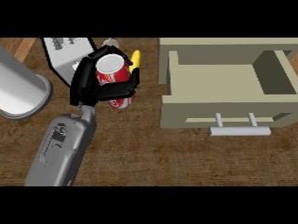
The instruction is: Pick up the can, place it into the drawer and close the drawer
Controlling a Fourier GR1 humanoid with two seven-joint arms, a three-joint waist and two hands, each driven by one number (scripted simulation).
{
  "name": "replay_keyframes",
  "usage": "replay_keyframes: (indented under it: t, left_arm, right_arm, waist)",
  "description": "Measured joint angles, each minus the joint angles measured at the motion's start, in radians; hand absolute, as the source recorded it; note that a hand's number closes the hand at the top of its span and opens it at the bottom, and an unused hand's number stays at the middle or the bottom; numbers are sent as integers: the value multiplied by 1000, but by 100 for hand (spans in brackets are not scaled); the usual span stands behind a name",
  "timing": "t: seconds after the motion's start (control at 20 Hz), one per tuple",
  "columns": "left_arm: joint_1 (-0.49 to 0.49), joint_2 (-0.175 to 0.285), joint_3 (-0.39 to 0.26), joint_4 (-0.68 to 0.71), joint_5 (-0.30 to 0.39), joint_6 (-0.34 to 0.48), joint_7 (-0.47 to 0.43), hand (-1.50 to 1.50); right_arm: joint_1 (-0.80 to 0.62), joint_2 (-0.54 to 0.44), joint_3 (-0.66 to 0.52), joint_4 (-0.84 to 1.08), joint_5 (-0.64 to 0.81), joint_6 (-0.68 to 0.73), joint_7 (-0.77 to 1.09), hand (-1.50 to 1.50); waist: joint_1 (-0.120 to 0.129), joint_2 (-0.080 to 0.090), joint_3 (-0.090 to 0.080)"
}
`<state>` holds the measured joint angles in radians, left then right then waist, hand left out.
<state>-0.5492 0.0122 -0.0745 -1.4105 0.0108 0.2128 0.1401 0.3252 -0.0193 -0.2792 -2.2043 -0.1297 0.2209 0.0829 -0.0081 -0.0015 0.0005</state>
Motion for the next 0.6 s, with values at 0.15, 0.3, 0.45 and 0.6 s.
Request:
replay_keyframes:
  t: [0.15, 0.3, 0.45, 0.6]
  left_arm:
    - [-84, -6, -35, 41, -13, 52, 27, 150]
    - [-180, -9, -64, 65, -19, 100, 80, 150]
    - [-302, -11, -87, 126, -8, 152, 117, 150]
    - [-399, -11, -109, 177, 2, 205, 153, 150]
  right_arm:
    - [-25, -19, -30, 23, -12, 4, -2, -150]
    - [-8, -13, -34, 16, -16, 14, -6, -150]
    - [-18, -12, -30, 11, -18, 15, 7, -150]
    - [-35, -12, -24, -3, -9, 4, 32, -150]
  waist:
    - [-3, 1, 0]
    - [-5, 1, 0]
    - [-10, 2, 0]
    - [-10, 2, 0]
